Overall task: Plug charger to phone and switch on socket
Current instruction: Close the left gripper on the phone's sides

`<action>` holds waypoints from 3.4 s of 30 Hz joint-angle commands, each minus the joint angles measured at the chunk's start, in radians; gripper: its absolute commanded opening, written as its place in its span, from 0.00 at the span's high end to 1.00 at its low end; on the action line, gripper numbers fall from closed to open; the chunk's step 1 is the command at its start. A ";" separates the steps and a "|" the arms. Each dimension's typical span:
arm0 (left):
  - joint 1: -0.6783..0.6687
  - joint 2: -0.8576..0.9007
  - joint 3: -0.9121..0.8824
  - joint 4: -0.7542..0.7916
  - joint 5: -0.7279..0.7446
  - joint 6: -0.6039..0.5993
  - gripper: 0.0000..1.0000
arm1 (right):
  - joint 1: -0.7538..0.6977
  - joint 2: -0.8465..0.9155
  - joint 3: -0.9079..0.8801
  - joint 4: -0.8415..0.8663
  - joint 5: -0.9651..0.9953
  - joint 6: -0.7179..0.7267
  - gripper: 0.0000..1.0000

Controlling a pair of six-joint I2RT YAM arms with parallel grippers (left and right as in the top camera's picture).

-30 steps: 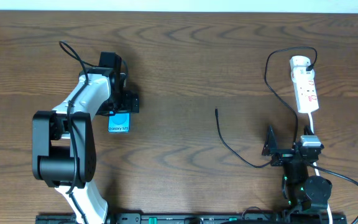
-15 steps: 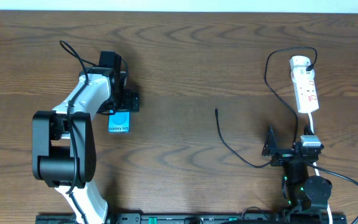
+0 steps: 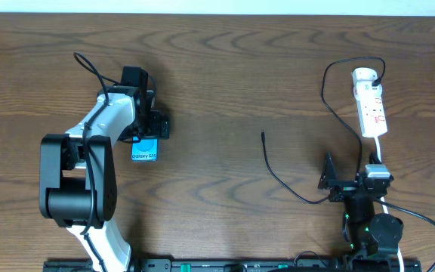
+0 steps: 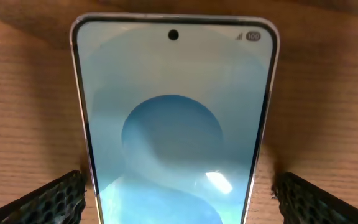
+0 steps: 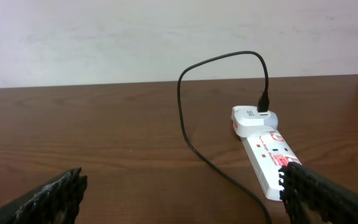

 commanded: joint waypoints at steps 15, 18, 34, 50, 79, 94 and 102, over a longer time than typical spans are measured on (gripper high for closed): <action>0.002 0.012 -0.030 0.035 0.002 0.007 0.02 | 0.009 -0.005 -0.001 -0.005 -0.002 -0.008 0.01; 0.002 0.012 -0.031 0.035 0.002 0.007 0.02 | 0.009 -0.005 -0.001 -0.005 -0.002 -0.007 0.01; 0.002 0.012 -0.031 0.034 0.002 0.007 0.02 | 0.009 -0.005 -0.001 -0.005 -0.002 -0.008 0.01; 0.002 0.012 -0.031 0.011 0.002 0.015 0.02 | 0.009 -0.005 -0.001 -0.005 -0.002 -0.007 0.01; 0.002 0.012 -0.031 0.011 0.002 0.026 0.02 | 0.009 -0.005 -0.001 -0.005 -0.002 -0.007 0.01; 0.002 0.012 -0.031 0.011 0.002 0.026 0.10 | 0.009 -0.005 -0.001 -0.005 -0.002 -0.007 0.01; 0.002 0.012 -0.031 0.011 0.002 0.026 0.13 | 0.009 -0.005 -0.001 -0.005 -0.002 -0.007 0.01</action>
